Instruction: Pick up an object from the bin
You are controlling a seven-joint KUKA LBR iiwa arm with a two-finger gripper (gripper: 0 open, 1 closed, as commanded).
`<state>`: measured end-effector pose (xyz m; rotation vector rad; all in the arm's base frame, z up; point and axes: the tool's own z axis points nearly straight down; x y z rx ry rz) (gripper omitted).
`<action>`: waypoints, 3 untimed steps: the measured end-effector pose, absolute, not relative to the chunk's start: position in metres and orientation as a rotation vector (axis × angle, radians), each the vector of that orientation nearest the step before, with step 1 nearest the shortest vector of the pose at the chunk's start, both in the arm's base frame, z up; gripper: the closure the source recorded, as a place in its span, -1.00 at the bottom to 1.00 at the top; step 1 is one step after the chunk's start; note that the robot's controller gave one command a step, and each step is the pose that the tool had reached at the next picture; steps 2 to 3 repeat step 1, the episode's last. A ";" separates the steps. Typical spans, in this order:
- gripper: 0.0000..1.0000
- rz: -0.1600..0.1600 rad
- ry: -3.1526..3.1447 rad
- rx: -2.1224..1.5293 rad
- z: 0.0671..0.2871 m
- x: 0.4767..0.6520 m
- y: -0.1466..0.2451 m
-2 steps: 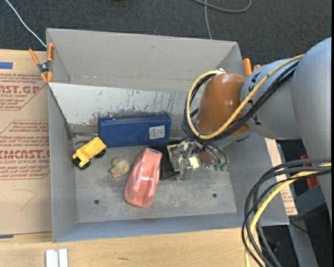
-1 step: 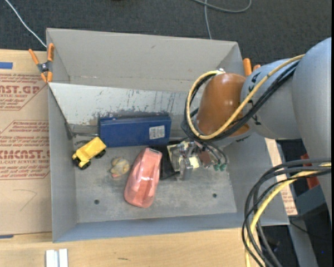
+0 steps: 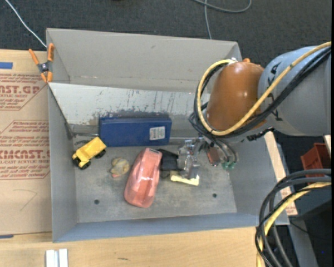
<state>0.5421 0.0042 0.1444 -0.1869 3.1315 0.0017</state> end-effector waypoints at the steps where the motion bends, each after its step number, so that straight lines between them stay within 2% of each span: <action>1: 1.00 -0.002 3.082 -0.562 0.229 0.556 0.017; 3: 1.00 -0.002 3.082 -0.562 0.229 0.556 0.017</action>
Offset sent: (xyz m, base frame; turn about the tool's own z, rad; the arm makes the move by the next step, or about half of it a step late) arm -0.0304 0.0209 0.0735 -0.3037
